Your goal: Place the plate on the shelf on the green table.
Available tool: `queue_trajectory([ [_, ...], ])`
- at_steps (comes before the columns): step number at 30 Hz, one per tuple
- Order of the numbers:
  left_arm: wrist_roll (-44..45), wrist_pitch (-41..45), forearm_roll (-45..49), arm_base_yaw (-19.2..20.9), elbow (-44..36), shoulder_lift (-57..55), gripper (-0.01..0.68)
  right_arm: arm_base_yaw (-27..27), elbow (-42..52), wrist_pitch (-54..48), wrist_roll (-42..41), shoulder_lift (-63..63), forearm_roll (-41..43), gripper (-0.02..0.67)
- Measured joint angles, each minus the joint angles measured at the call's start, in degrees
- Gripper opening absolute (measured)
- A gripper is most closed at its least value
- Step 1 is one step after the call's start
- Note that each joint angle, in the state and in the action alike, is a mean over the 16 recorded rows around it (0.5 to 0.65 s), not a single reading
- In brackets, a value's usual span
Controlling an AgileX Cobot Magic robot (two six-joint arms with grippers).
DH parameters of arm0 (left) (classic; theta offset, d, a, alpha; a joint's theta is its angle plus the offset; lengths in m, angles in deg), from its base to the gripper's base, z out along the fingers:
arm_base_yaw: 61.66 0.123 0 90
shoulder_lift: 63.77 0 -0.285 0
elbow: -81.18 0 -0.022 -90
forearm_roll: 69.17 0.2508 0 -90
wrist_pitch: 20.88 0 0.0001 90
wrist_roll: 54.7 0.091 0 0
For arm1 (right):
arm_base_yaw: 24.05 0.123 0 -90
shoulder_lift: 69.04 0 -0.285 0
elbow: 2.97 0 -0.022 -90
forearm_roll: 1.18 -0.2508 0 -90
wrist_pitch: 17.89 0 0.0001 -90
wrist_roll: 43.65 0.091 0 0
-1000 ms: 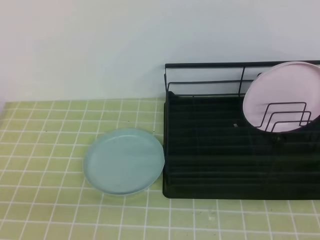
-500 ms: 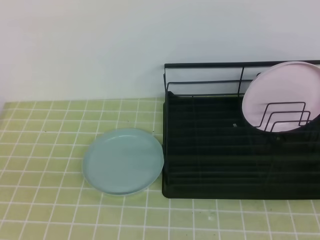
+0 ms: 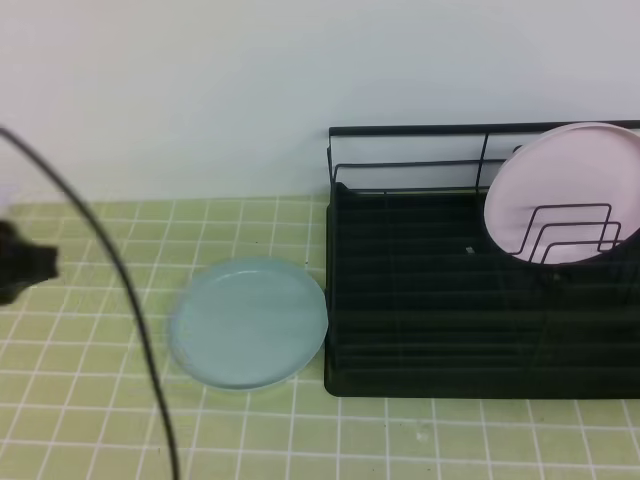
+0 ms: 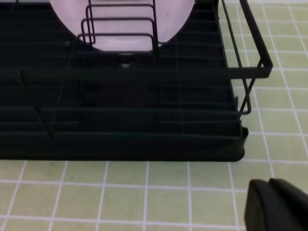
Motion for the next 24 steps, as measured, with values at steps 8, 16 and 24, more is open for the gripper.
queue_trajectory([
  [8,4.4,6.4,-4.0,-0.5,13.9,-23.7,0.467,0.0,0.0,0.6,0.0,0.0,-0.3,-0.001],
  [16,4.9,9.9,-2.3,-3.3,25.4,-40.7,0.497,0.0,0.0,0.6,0.0,0.0,-0.4,-0.001],
  [24,3.0,8.7,1.5,-6.1,29.9,-48.8,0.455,0.0,0.0,0.7,0.0,0.0,-0.4,-0.001],
])
